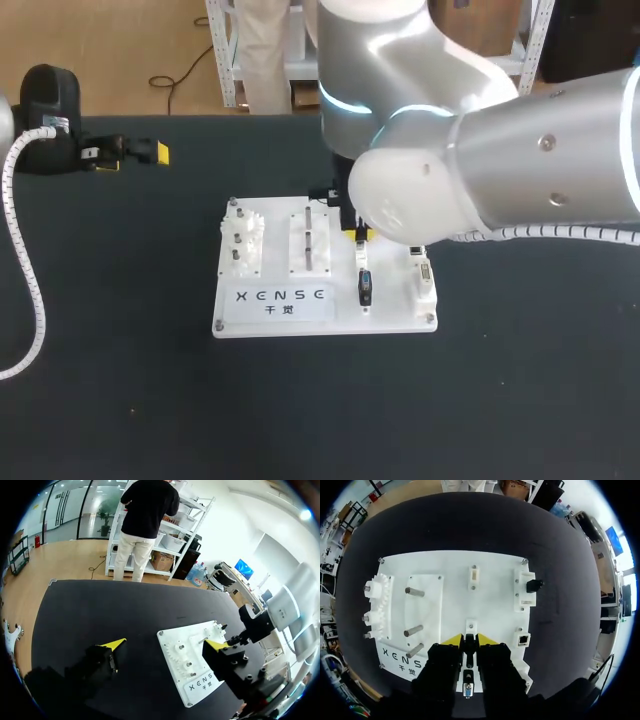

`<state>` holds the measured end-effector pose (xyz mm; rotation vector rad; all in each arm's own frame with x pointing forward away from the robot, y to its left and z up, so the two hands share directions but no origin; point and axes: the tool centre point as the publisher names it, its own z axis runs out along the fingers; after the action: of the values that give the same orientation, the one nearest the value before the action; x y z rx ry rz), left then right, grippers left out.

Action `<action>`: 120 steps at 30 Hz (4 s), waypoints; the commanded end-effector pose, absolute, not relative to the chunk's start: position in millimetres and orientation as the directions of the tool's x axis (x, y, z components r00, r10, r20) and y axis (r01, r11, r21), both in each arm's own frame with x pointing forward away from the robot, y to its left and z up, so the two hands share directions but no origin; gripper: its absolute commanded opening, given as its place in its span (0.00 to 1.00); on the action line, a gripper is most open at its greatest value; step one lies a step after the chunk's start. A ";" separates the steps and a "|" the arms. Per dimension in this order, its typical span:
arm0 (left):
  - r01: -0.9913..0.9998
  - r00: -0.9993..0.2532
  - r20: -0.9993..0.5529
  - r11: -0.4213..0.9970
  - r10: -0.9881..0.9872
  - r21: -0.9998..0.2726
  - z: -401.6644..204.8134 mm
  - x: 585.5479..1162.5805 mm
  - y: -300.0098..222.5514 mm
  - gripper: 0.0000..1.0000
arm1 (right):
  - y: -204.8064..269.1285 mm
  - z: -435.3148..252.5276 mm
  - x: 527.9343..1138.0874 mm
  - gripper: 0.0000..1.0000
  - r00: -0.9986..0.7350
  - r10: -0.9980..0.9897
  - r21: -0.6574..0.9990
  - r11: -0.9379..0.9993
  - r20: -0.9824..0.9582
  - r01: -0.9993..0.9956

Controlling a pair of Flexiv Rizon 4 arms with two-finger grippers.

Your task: Insert the USB connector, Ethernet cable, and multi-pin plug into their matching sockets one by one.

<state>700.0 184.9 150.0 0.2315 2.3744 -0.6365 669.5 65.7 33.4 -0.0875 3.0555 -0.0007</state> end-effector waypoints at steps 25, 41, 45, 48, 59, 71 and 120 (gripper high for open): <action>0.321 -0.767 -0.642 0.866 0.000 -0.383 150.0 700.0 184.9 1.00 | 4.5 49.5 660.2 0.00 -0.992 -0.006 -0.020 1.000 -0.127 -0.004; 0.321 -0.767 -0.642 0.866 0.000 -0.383 150.0 700.0 184.9 1.00 | -11.1 39.4 657.1 0.00 -0.993 0.021 -0.034 0.999 -0.112 0.025; 0.321 -0.767 -0.642 0.866 0.000 -0.383 150.0 700.0 184.9 1.00 | -14.0 34.8 657.8 0.00 -0.995 0.030 -0.045 0.998 -0.100 0.035; 0.321 -0.767 -0.642 0.866 0.000 -0.383 150.0 700.0 184.9 1.00 | -14.7 32.5 658.3 0.00 -0.995 0.032 -0.048 0.998 -0.095 0.037; 0.321 -0.767 -0.642 0.866 0.000 -0.383 150.0 700.0 184.9 1.00 | -13.9 24.5 663.7 0.00 -0.996 0.043 -0.052 0.998 -0.074 0.047; 0.321 -0.767 -0.642 0.866 0.000 -0.383 150.0 700.0 184.9 1.00 | -10.1 20.7 670.9 0.00 -0.996 0.042 -0.055 0.997 -0.074 0.046; 0.321 -0.767 -0.642 0.866 0.000 -0.383 150.0 700.0 184.9 1.00 | -25.4 11.4 669.0 0.00 -0.988 0.151 -0.015 0.988 0.033 0.150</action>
<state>700.0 185.0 150.0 0.2314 2.3745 -0.6364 663.8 -18.8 18.2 0.2381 3.1562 -0.0119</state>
